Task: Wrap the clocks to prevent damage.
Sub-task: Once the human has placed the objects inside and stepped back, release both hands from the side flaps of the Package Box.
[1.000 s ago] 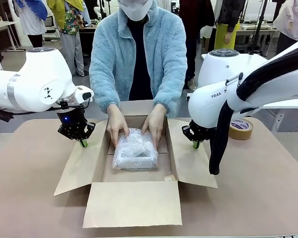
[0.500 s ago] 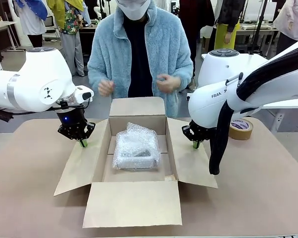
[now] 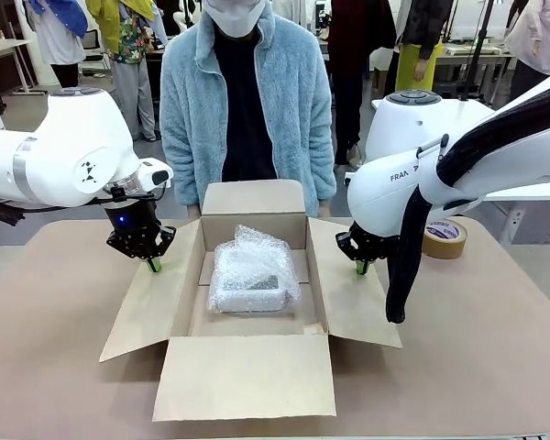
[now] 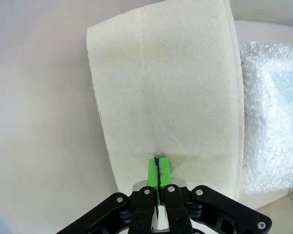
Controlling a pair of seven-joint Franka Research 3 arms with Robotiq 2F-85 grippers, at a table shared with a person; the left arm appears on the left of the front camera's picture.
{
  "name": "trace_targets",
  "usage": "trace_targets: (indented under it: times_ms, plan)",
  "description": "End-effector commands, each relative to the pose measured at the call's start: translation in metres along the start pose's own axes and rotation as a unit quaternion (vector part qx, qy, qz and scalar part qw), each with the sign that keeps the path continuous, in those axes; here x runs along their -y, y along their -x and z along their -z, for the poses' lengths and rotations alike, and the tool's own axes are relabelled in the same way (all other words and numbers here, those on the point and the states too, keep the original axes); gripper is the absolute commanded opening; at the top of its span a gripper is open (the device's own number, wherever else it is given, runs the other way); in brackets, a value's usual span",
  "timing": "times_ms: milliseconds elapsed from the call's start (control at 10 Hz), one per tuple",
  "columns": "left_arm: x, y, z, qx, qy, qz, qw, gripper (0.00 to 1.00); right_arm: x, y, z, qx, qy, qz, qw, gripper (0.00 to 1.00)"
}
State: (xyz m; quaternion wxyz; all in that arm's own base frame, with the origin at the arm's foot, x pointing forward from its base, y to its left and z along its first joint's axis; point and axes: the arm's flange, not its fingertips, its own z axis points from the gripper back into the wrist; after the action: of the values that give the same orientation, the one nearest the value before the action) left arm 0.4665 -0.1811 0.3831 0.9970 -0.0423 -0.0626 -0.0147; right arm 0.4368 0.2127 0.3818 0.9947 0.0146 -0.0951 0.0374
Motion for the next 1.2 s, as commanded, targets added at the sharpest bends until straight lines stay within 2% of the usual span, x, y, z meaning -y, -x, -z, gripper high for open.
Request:
trace_targets:
  times_ms: [0, 100, 200, 300, 500, 600, 700, 800, 900, 1000, 1100]
  plan:
    - [0.000, 0.001, 0.000, -0.003, -0.004, -0.004, 1.000, 0.01, -0.001, 0.001, -0.001, -0.003, 0.004, 0.000, 1.000, 0.01]
    - [0.000, 0.000, 0.000, 0.000, 0.000, 0.000, 1.000, 0.01, 0.000, 0.000, 0.000, 0.000, 0.000, 0.000, 1.000, 0.01]
    - [-0.005, 0.008, -0.032, 0.016, 0.013, 0.077, 0.997, 0.01, 0.015, 0.001, -0.032, 0.029, -0.003, -0.051, 0.998, 0.01]
    - [-0.009, 0.019, -0.066, 0.007, -0.003, 0.187, 0.982, 0.01, 0.029, 0.005, -0.070, 0.048, 0.012, -0.102, 0.994, 0.01]
    - [-0.023, 0.045, -0.139, 0.010, 0.014, 0.304, 0.952, 0.01, 0.054, 0.021, -0.142, 0.060, 0.063, -0.170, 0.982, 0.01]
    - [-0.026, 0.055, -0.172, 0.007, 0.008, 0.336, 0.942, 0.01, 0.062, 0.031, -0.173, 0.060, 0.058, -0.213, 0.974, 0.01]
    - [-0.032, 0.067, -0.190, 0.008, -0.006, 0.352, 0.936, 0.01, 0.068, 0.039, -0.187, 0.046, 0.062, -0.258, 0.963, 0.01]
    - [-0.038, 0.072, -0.201, 0.029, -0.013, 0.322, 0.946, 0.01, 0.072, 0.036, -0.190, 0.040, 0.065, -0.237, 0.969, 0.01]
    - [-0.033, 0.061, -0.197, 0.074, -0.057, 0.170, 0.981, 0.01, 0.063, 0.036, -0.184, 0.054, 0.058, -0.213, 0.974, 0.01]
    - [-0.032, 0.075, -0.206, 0.019, -0.006, 0.341, 0.940, 0.01, 0.063, 0.036, -0.184, 0.054, 0.058, -0.213, 0.974, 0.01]
    - [-0.040, 0.075, -0.218, 0.042, -0.015, 0.285, 0.957, 0.01, 0.072, 0.044, -0.203, 0.050, 0.062, -0.233, 0.969, 0.01]
